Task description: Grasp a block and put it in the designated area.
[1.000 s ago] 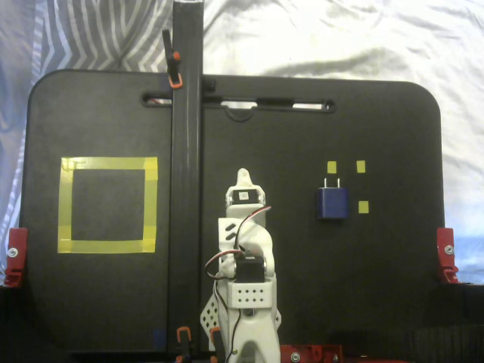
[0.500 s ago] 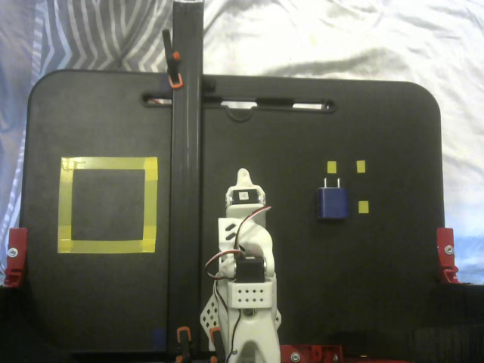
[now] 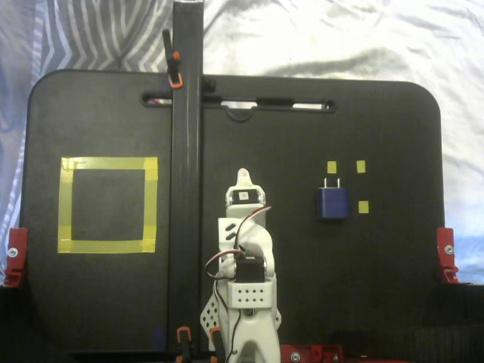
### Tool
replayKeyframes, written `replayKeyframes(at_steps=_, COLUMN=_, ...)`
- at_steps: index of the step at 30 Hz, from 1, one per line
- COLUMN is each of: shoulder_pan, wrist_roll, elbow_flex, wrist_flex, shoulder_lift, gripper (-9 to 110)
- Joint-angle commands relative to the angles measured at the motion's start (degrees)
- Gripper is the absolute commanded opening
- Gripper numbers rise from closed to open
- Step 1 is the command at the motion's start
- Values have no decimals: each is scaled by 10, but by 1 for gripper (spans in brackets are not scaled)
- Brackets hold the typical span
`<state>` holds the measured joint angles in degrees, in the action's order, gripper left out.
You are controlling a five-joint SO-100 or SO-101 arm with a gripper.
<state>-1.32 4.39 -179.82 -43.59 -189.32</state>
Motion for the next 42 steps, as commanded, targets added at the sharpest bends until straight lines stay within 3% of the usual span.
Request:
replayKeyframes(at_steps=1, shoulder_pan=-2, wrist_roll=2, elbow_flex=-3, wrist_flex=-1, shoulder_lift=-4, gripper=0)
replayKeyframes(at_steps=9, shoulder_pan=1, wrist_roll=1, elbow_flex=-3, wrist_flex=4, shoulder_lift=-4, gripper=0)
replayKeyframes(at_steps=13, shoulder_pan=10, wrist_roll=10, elbow_flex=6, wrist_flex=62, shoulder_lift=29, gripper=0)
replayKeyframes(at_steps=27, shoulder_pan=61, wrist_roll=243, elbow_flex=359, wrist_flex=71, shoulder_lift=381, gripper=0)
replayKeyframes(at_steps=42, shoulder_pan=95, wrist_roll=598, elbow_flex=586, wrist_flex=-118, shoulder_lift=594, gripper=0)
